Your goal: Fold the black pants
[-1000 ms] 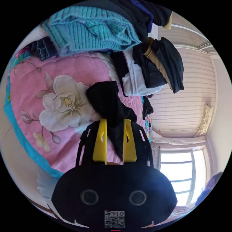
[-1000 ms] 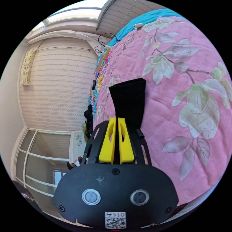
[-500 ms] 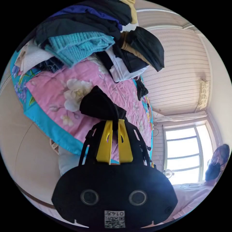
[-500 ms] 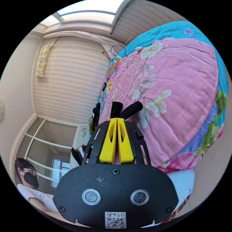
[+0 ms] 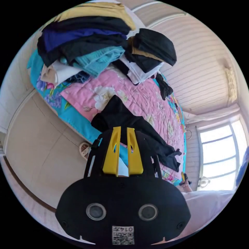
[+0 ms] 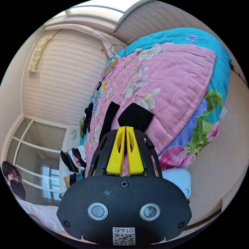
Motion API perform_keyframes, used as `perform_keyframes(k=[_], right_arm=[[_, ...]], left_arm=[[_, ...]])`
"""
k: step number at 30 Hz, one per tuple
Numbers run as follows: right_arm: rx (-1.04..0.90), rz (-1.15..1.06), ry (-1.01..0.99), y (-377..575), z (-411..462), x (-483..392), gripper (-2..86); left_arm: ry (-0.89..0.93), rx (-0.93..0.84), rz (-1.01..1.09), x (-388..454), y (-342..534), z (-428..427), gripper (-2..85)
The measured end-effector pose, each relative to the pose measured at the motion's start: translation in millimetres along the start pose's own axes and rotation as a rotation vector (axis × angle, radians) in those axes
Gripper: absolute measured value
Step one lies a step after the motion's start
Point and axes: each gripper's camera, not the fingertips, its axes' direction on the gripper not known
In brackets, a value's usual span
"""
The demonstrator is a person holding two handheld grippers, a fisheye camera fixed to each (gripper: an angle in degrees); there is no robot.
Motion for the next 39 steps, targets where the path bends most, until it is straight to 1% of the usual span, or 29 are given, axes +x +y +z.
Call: perform_keyframes(k=[2,3,4,6,8,9,11,12,14,15,17,19,20,22,24,26,29,31,33,35,37,39], right_arm=[[-0.099,-0.140,0.035,-6,28,-35,3.5],[-0.114,-0.167,0.049,-7,36,-44,4.3],[-0.135,-0.211,0.077,-10,51,-60,5.3],[-0.162,-0.259,0.105,-15,76,-80,6.6],[-0.159,-0.290,0.130,-23,105,-101,8.6],[-0.164,-0.284,0.135,-26,112,-104,9.1],[-0.162,-0.238,0.172,-39,134,-112,10.6],[-0.151,-0.220,0.188,-41,138,-113,10.8],[-0.102,-0.116,0.232,-48,145,-104,10.2],[-0.095,-0.078,0.233,-49,146,-100,9.6],[-0.048,0.079,0.166,-45,141,-79,7.1],[-0.011,0.137,0.074,-41,137,-68,4.5],[-0.022,0.147,0.026,-41,137,-64,3.1],[-0.049,0.123,-0.056,-41,136,-61,2.0],[-0.046,0.117,-0.143,-42,130,-60,1.3],[-0.040,0.065,-0.273,-42,115,-66,0.9],[-0.024,-0.025,-0.394,-32,82,-71,0.6],[-0.011,-0.055,-0.426,-19,56,-64,0.5],[-0.006,-0.055,-0.338,-3,32,-49,0.4],[-0.028,-0.052,-0.043,21,14,-23,0.3],[-0.101,-0.030,0.106,34,16,-5,0.2],[-0.106,-0.015,0.136,43,12,4,0.2]], left_arm=[[-0.042,-0.014,0.180,51,5,5,4.9],[-0.047,-0.028,0.226,65,7,9,5.0],[-0.047,-0.058,0.319,96,12,22,5.3],[-0.007,-0.115,0.454,143,23,52,6.1],[0.062,-0.216,0.614,205,42,104,7.1],[0.079,-0.234,0.655,220,48,118,7.4],[0.100,-0.334,0.807,277,76,179,8.6],[0.102,-0.361,0.843,290,84,194,8.9],[0.115,-0.417,0.952,334,110,244,9.5],[0.106,-0.424,0.974,342,116,256,9.6],[0.068,-0.537,1.038,369,136,304,9.3],[0.043,-0.621,1.073,383,151,334,7.6],[0.010,-0.668,1.096,389,161,350,5.0],[-0.048,-0.651,1.143,399,173,360,1.6],[-0.042,-0.628,1.152,409,178,359,0.0],[0.007,-0.571,1.151,420,182,350,-0.6],[0.075,-0.520,1.192,431,191,335,-0.6],[0.098,-0.516,1.228,435,200,333,-0.1],[0.106,-0.533,1.240,435,209,340,1.3],[0.126,-0.583,1.188,433,219,358,3.7],[0.132,-0.631,1.161,433,223,370,4.5],[0.117,-0.662,1.161,436,226,377,4.8]])
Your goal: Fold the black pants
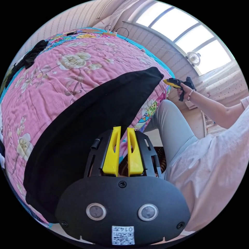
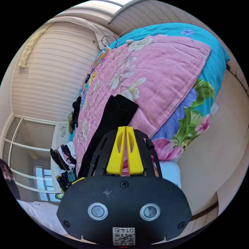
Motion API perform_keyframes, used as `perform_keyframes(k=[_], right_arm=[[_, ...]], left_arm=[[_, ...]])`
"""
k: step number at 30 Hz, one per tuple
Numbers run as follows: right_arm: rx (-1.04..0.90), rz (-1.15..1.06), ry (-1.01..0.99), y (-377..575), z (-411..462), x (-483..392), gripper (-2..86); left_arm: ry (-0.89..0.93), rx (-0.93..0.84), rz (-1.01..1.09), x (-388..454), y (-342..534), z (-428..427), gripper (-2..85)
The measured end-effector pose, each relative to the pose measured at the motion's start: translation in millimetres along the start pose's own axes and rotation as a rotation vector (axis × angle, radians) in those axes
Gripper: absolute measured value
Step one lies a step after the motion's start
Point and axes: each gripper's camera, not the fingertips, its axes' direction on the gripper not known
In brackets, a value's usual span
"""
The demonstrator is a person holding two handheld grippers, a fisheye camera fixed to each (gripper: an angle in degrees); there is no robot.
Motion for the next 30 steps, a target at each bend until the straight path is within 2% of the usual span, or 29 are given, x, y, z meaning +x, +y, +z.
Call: perform_keyframes(k=[2,6,14,17,19,20,22,25,28,30], right_arm=[[0.076,-0.014,0.023,7,-11,-2,0.5],[0.078,-0.121,0.038,1,-9,-20,2.4],[-0.018,-0.476,0.448,-27,75,-103,12.5],[-0.107,-0.471,0.564,-45,116,-108,15.4],[-0.208,-0.453,0.581,-54,140,-101,14.5],[-0.195,-0.457,0.597,-53,145,-102,12.8],[-0.196,-0.500,0.578,-49,149,-105,3.0],[-0.210,-0.547,0.478,-45,145,-108,1.8],[-0.120,-0.464,0.396,-53,129,-95,1.5],[-0.126,-0.427,0.371,-59,134,-86,1.6]], left_arm=[[-0.021,0.004,0.011,3,-5,-4,4.9],[-0.088,0.042,-0.003,2,-14,-15,5.0],[-0.235,0.040,-0.104,-38,-56,-8,6.7],[-0.216,-0.041,-0.124,-52,-72,16,8.0],[-0.222,-0.107,-0.124,-56,-79,32,8.1],[-0.233,-0.140,-0.118,-57,-82,41,7.8],[-0.247,-0.142,-0.118,-59,-83,45,6.0],[-0.218,-0.100,-0.155,-66,-82,38,0.3],[-0.221,-0.052,-0.176,-72,-80,31,-0.7],[-0.215,-0.071,-0.185,-77,-80,35,-0.8]])
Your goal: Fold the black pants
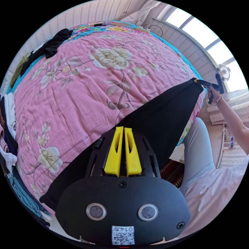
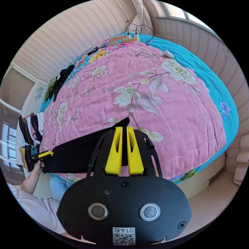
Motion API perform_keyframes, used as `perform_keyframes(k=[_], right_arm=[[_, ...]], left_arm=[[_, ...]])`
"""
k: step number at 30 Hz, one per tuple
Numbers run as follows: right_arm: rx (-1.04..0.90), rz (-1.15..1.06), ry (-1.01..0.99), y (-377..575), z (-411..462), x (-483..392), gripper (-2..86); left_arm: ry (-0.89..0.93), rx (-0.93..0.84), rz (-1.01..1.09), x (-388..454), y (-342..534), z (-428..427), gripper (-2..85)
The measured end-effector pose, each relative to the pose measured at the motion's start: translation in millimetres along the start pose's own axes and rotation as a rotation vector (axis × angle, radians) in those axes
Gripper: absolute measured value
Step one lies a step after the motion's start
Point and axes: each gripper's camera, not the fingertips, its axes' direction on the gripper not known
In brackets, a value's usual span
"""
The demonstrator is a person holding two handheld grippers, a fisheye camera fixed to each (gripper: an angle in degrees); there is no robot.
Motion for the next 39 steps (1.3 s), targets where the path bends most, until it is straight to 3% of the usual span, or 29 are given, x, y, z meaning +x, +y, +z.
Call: perform_keyframes(k=[3,6,12,17,26,31,36,39], right_arm=[[-0.088,-0.001,0.051,-1,37,-1,2.7],[-0.054,0.061,0.012,1,44,1,5.3],[0.151,0.040,0.067,41,21,-7,6.1],[0.163,0.087,0.069,81,47,-13,6.8],[0.188,0.178,-0.128,84,93,8,1.2],[0.092,0.214,-0.082,89,136,17,1.6],[0.111,0.220,-0.064,100,165,12,4.2],[0.155,0.187,0.045,115,159,-2,4.7]], left_arm=[[-0.011,-0.024,0.005,-5,1,10,-0.7],[0.045,-0.015,-0.032,-20,7,6,0.1],[0.010,0.105,-0.005,-17,46,-36,3.3],[0.270,0.102,-0.036,2,90,-23,4.5],[0.236,0.008,-0.046,-5,127,-17,4.7],[0.214,-0.016,-0.022,-19,152,-21,4.6],[0.241,-0.014,-0.046,-42,180,-33,4.7],[0.261,0.061,-0.040,-55,210,-60,4.9]])
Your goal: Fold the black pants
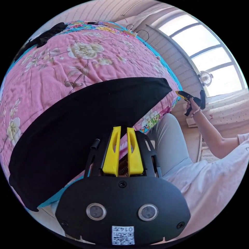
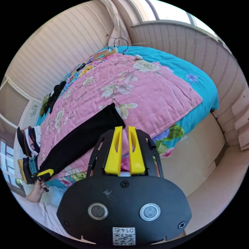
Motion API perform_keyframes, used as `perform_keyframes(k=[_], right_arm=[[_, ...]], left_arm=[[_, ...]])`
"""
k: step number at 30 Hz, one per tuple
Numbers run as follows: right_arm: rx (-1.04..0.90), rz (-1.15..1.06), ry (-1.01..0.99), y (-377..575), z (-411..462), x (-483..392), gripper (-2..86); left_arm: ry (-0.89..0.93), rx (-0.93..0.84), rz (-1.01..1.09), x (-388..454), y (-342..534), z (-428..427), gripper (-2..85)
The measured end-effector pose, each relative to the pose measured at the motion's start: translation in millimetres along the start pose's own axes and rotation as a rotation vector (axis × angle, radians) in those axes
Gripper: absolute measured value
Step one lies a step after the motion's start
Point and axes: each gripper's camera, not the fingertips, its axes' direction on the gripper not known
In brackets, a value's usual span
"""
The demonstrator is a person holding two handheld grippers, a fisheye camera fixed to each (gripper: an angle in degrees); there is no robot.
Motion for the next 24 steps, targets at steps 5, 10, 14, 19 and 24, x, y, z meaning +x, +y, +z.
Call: perform_keyframes(k=[5,10,14,19,24], right_arm=[[0.118,-0.373,0.017,56,-11,-81,7.4],[-0.002,-0.354,-0.550,106,31,-162,7.1],[-0.238,-0.567,-0.709,147,89,-264,9.5],[-0.426,-0.893,-0.733,196,137,-378,10.5],[-0.505,-1.126,-0.663,245,174,-456,10.7]], left_arm=[[0.031,0.213,-0.174,-41,91,-69,4.8],[-0.093,0.382,-0.434,-96,203,-134,4.4],[-0.161,0.565,-0.746,-154,317,-188,5.2],[-0.078,0.794,-1.004,-208,424,-218,7.5],[0.090,0.845,-1.036,-251,453,-217,7.0]])
